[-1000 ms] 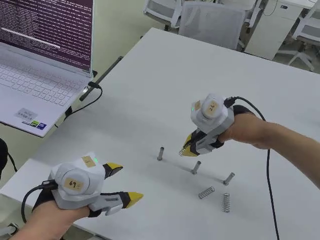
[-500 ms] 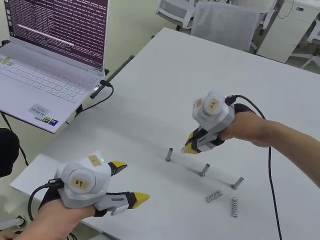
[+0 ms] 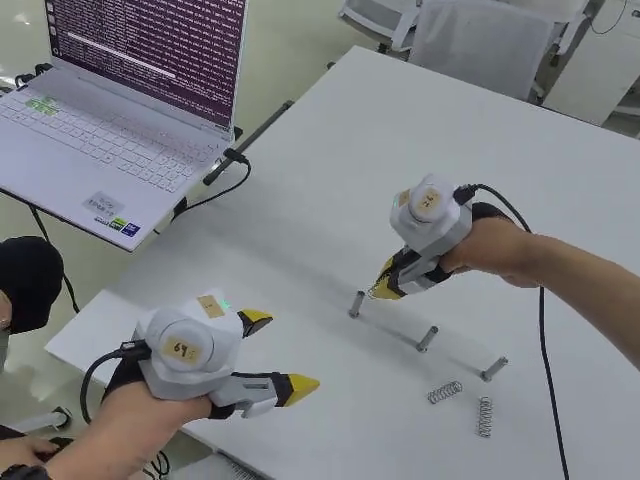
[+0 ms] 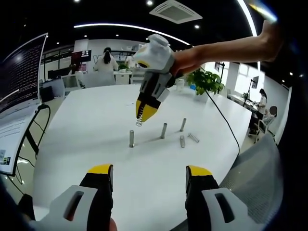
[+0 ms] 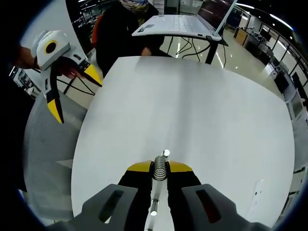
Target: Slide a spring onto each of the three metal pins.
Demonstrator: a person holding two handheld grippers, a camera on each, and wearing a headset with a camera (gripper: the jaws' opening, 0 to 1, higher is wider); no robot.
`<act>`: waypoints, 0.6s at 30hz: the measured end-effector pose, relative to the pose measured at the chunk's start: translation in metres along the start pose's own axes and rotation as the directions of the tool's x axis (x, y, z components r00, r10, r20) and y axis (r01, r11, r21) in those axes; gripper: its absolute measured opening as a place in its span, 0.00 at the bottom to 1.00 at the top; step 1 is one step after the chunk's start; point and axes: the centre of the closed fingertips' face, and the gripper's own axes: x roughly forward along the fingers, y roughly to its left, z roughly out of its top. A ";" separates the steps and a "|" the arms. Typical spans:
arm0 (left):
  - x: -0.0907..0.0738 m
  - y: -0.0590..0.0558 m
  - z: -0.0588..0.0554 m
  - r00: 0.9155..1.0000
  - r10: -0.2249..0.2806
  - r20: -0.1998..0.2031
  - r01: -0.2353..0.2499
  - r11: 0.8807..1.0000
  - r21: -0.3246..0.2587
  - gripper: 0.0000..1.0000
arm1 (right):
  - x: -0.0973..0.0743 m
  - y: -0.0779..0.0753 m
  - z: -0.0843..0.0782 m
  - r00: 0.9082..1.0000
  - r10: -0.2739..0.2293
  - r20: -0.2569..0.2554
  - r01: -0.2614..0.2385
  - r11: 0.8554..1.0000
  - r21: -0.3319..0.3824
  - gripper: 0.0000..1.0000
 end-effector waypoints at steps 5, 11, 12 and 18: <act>0.000 0.000 -0.002 1.000 -0.002 -0.007 0.002 1.000 -0.003 0.56 | 0.005 -0.005 0.001 1.000 -0.004 0.000 0.004 1.000 -0.003 0.09; -0.001 0.002 -0.004 1.000 0.004 -0.011 -0.004 1.000 -0.010 0.56 | 0.012 -0.006 0.002 1.000 0.007 -0.005 -0.007 1.000 -0.008 0.09; -0.002 0.002 -0.004 1.000 0.005 -0.010 -0.005 1.000 -0.011 0.56 | 0.014 -0.006 0.002 1.000 0.010 -0.006 -0.011 1.000 -0.008 0.09; -0.002 0.004 -0.003 1.000 0.009 -0.007 -0.009 1.000 -0.016 0.56 | 0.019 -0.007 0.005 1.000 0.019 -0.009 -0.019 1.000 -0.013 0.09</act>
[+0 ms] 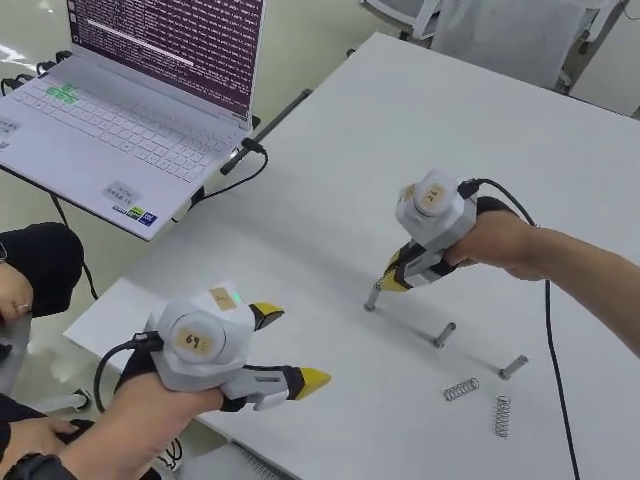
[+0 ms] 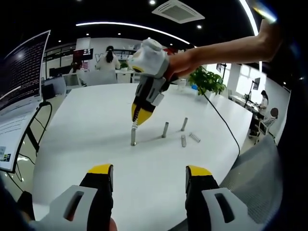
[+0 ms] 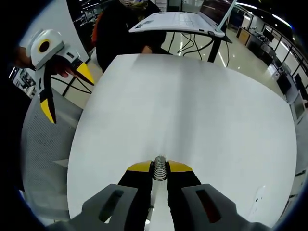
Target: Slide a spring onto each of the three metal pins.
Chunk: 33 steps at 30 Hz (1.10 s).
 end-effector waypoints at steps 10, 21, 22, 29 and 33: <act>0.002 0.000 -0.003 1.000 0.000 -0.003 0.000 1.000 -0.008 0.56 | 0.007 -0.001 -0.002 1.000 0.011 -0.027 -0.011 1.000 -0.024 0.09; 0.001 0.002 -0.007 1.000 0.004 -0.003 -0.004 1.000 -0.016 0.55 | 0.015 0.003 -0.004 0.998 0.018 -0.063 -0.022 0.998 -0.055 0.09; 0.001 0.002 -0.007 1.000 0.004 -0.004 -0.004 1.000 -0.015 0.55 | 0.016 0.003 -0.005 0.998 0.018 -0.068 -0.022 0.998 -0.057 0.09; 0.001 0.003 -0.009 1.000 0.006 -0.004 -0.006 1.000 -0.020 0.55 | 0.019 -0.001 -0.001 0.997 0.020 -0.069 -0.023 0.998 -0.053 0.09; 0.001 0.002 -0.009 1.000 0.004 -0.004 -0.004 1.000 -0.021 0.55 | 0.020 -0.001 -0.002 0.996 0.018 -0.086 -0.023 0.997 -0.067 0.09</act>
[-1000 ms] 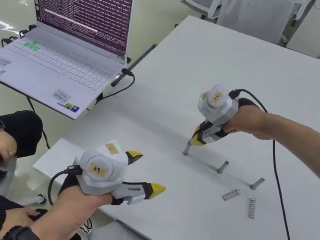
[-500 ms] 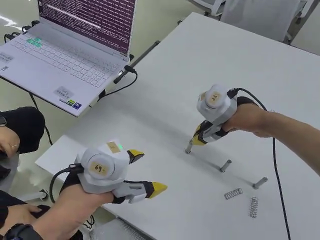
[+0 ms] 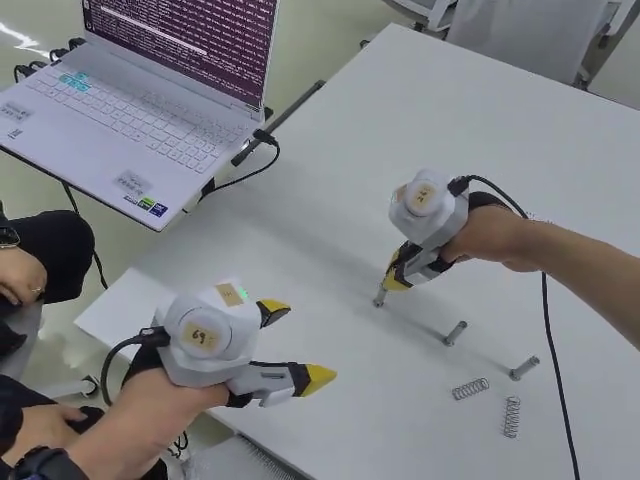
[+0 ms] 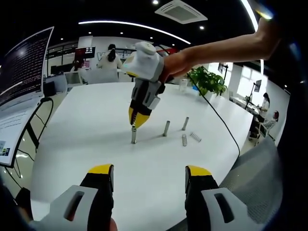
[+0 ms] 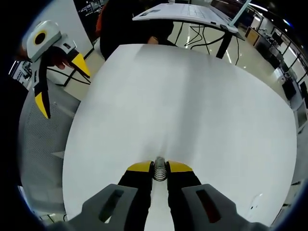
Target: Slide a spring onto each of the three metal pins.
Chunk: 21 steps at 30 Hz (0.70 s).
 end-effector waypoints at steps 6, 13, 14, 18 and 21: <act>0.000 -0.001 0.000 1.000 -0.002 0.001 0.002 1.000 -0.002 0.55 | 0.002 0.003 -0.001 0.999 0.003 -0.034 -0.004 0.999 -0.039 0.09; -0.001 0.000 0.001 1.000 0.000 0.003 0.000 1.000 -0.002 0.55 | 0.005 0.003 -0.002 0.998 0.003 -0.066 -0.008 0.998 -0.070 0.09; -0.001 0.000 0.001 1.000 0.000 0.004 0.000 1.000 -0.002 0.55 | 0.006 0.003 -0.002 0.997 0.005 -0.071 -0.010 0.997 -0.073 0.09; -0.001 0.001 0.003 1.000 0.001 0.009 -0.001 1.000 -0.001 0.56 | 0.009 0.003 -0.003 0.997 0.008 -0.077 -0.013 0.997 -0.074 0.09; -0.001 0.001 0.004 1.000 0.002 0.010 -0.002 1.000 -0.002 0.56 | 0.013 0.001 -0.004 0.997 0.005 -0.083 -0.011 0.998 -0.069 0.09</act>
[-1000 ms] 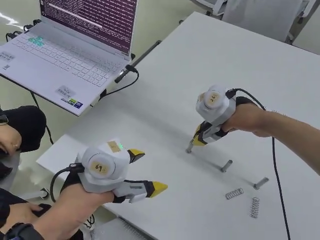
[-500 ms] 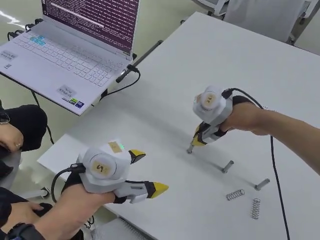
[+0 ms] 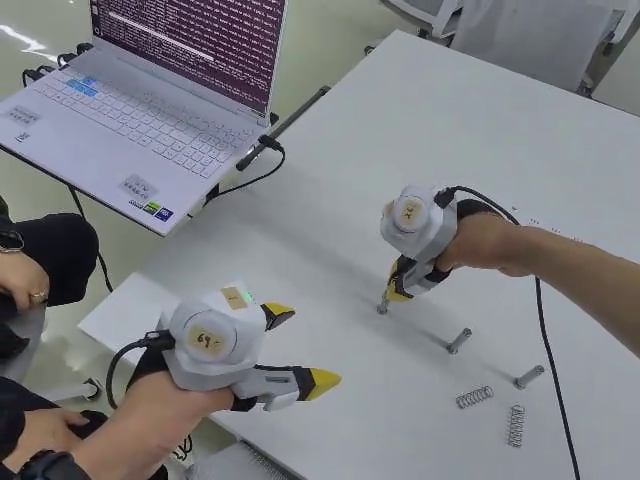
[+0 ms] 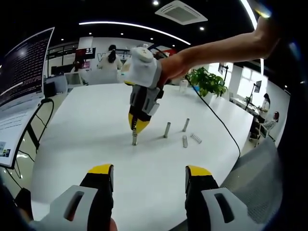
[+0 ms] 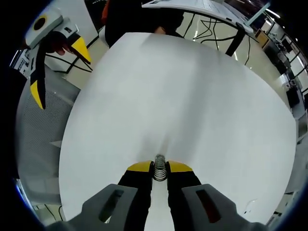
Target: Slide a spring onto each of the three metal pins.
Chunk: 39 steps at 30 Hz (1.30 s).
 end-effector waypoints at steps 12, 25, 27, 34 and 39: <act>0.004 0.000 0.006 1.000 0.000 0.008 0.000 1.000 -0.007 0.56 | 0.013 -0.004 -0.007 1.000 0.001 -0.019 0.000 1.000 0.021 0.09; 0.006 -0.001 0.004 1.000 -0.003 0.001 0.003 1.000 -0.013 0.55 | 0.023 -0.011 -0.012 1.000 -0.019 -0.022 0.021 0.997 0.076 0.09; 0.006 0.000 0.004 1.000 -0.002 0.002 0.002 1.000 -0.013 0.55 | 0.023 -0.012 -0.012 1.000 -0.019 -0.012 0.020 0.995 0.095 0.10; 0.006 0.000 0.007 1.000 -0.004 0.006 0.004 1.000 -0.009 0.55 | 0.016 -0.011 -0.012 1.000 -0.030 0.009 0.028 0.993 0.117 0.13; 0.005 -0.001 0.007 1.000 -0.006 0.008 0.007 1.000 -0.008 0.55 | 0.003 -0.013 -0.010 0.998 -0.056 0.038 0.051 0.990 0.134 0.17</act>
